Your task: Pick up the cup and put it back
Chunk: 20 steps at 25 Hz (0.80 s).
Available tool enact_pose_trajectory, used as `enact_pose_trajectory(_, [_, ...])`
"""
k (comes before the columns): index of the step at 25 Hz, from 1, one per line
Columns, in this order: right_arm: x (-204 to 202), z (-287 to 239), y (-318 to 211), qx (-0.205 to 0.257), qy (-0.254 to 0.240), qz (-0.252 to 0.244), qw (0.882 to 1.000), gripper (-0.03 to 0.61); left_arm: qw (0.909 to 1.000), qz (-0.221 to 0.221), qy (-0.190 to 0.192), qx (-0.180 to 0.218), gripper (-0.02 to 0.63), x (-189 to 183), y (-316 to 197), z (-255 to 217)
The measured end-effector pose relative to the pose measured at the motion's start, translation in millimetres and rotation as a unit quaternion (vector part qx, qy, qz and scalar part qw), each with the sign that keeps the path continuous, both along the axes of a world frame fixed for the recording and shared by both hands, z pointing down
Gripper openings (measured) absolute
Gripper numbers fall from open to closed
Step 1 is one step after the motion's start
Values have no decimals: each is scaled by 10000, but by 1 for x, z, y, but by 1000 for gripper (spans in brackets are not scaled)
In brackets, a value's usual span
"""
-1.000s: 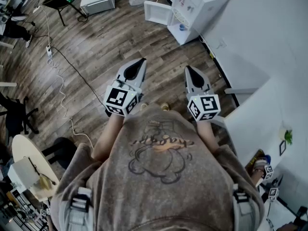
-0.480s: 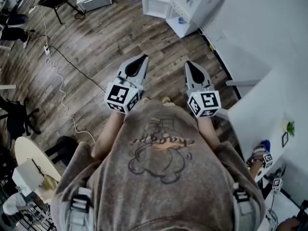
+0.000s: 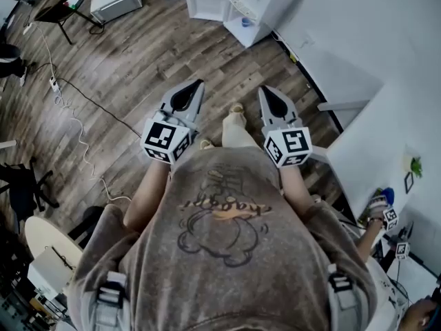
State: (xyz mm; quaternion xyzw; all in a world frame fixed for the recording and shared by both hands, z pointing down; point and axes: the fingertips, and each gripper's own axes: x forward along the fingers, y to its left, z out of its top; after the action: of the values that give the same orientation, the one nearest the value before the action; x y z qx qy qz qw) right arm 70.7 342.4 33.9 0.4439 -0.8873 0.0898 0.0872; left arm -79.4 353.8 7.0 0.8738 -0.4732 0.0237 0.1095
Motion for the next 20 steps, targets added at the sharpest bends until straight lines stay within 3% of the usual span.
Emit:
enact_pose_trajectory(9, [8, 16, -75, -95, 21, 178, 9998, 0, 10000, -52, -19, -20, 3, -8, -73, 8])
enact_pose_trajectory(20, [11, 3, -218, 9, -131, 9, 9999, 2, 10000, -46, -74, -41, 3, 7, -207, -5])
